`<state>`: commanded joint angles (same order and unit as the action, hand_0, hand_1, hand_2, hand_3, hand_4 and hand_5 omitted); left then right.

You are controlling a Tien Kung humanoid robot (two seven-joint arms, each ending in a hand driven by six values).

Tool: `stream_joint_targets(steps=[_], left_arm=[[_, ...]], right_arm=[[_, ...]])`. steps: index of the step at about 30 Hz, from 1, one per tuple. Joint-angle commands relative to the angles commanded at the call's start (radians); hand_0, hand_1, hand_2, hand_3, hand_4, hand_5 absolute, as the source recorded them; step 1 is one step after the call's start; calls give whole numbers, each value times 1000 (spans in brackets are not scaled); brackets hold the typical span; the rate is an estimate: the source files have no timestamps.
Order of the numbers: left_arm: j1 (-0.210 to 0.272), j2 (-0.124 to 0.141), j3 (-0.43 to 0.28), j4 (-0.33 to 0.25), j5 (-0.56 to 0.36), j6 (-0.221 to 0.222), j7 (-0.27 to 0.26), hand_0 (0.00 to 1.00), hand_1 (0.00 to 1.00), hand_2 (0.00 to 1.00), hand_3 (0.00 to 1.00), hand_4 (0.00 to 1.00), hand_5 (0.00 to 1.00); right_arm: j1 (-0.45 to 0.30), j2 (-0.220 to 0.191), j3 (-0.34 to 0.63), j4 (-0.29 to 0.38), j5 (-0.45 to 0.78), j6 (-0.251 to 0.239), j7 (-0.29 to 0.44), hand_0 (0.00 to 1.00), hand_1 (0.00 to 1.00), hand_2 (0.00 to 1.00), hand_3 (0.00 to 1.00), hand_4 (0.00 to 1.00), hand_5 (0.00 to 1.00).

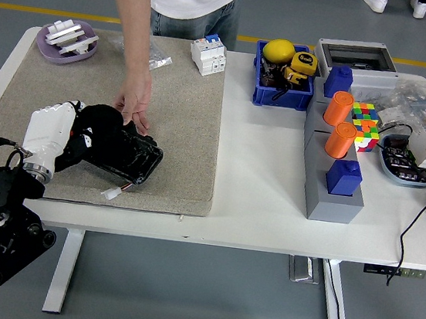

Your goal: Pick the rag up,wipe the panel,place it on the desk

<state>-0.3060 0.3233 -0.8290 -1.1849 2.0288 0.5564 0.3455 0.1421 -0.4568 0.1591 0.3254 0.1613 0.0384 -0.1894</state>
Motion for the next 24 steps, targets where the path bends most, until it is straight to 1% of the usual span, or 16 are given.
stream_joint_targets(steps=[4,8,11,16,20,24], left_arm=[[10,-2,56,-57,-16,-4,6,207,193,557,518,126,2],[16,-4,91,-99,-22,-7,13,207,194,556,519,128,2],[17,-6,101,-117,-24,-8,17,206,195,555,520,129,2],[18,-6,109,-143,-21,-13,25,206,195,555,520,129,2],[18,-10,105,-152,-20,-15,30,206,196,556,521,132,2],[16,-15,97,-133,-21,-13,28,206,197,555,521,133,2]], right_arm=[[0,0,0,0,0,0,1,780,530,688,640,998,539],[-2,-1,-3,-1,1,0,1,779,530,688,640,998,539],[-2,-1,-4,-1,3,1,1,780,530,688,640,998,538],[-2,-2,-8,-1,5,1,0,780,530,688,640,998,538],[-3,-2,-9,-1,5,0,0,780,529,688,640,998,540],[-2,-1,-9,-1,3,-1,0,780,530,688,639,998,539]])
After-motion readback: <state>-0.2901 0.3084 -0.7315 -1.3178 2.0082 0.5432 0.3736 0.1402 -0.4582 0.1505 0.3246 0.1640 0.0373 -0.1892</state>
